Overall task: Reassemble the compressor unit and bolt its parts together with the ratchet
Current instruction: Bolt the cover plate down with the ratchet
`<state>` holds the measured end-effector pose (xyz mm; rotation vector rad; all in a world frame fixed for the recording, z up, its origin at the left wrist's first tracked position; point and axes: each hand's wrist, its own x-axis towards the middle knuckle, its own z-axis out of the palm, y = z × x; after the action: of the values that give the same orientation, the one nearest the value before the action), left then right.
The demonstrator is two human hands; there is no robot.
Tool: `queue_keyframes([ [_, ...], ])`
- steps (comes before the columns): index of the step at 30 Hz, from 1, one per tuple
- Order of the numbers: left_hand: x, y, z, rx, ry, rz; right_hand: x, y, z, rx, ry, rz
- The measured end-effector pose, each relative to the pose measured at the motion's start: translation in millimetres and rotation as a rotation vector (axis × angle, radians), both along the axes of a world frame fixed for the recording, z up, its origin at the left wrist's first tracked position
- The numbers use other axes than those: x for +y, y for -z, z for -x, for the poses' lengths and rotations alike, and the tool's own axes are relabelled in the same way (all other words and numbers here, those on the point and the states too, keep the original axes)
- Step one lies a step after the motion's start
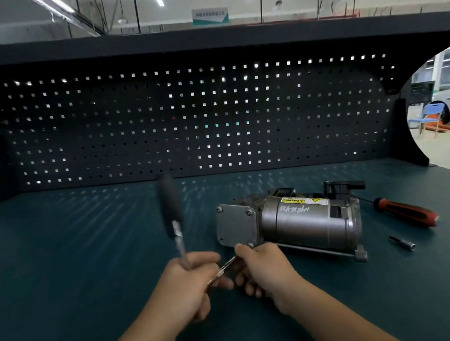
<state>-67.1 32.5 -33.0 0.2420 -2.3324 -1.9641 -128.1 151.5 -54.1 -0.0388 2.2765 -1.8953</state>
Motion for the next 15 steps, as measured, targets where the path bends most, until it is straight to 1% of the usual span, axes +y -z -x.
queue_keyframes([
  [2,-1,7,-3,0.217,0.056,0.545,0,1,0,0.042,0.032,-0.032],
  [3,0,11,-5,0.289,0.096,0.828,0,1,0,0.066,0.049,-0.053],
  [4,2,17,-7,0.352,0.121,1.022,0,1,0,0.079,0.052,-0.065],
  [5,6,19,-10,0.382,0.139,1.099,0,2,-1,0.078,0.047,-0.074],
  [6,9,17,-12,0.38,0.156,1.085,0,1,-1,0.07,0.043,-0.084],
  [7,10,15,-12,0.355,0.158,0.949,1,-1,-1,0.055,0.042,-0.09],
  [8,11,10,-12,0.306,0.154,0.719,1,-2,-1,0.032,0.038,-0.085],
  [9,13,6,-11,0.225,0.12,0.411,1,-4,-1,0.006,0.025,-0.071],
  [11,14,1,-6,-0.055,0.028,-0.268,1,-6,-1,-0.036,0.0,-0.034],
  [12,14,-2,-4,-0.164,-0.001,-0.532,1,-6,-2,-0.043,-0.002,-0.02],
  [13,13,-4,-3,-0.214,-0.017,-0.671,1,-5,-1,-0.037,-0.003,-0.019],
  [14,11,-5,-2,-0.227,-0.019,-0.678,1,-4,-1,-0.026,-0.011,-0.032],
  [15,9,-4,-1,-0.205,-0.008,-0.563,1,-3,-1,-0.015,-0.022,-0.046],
])
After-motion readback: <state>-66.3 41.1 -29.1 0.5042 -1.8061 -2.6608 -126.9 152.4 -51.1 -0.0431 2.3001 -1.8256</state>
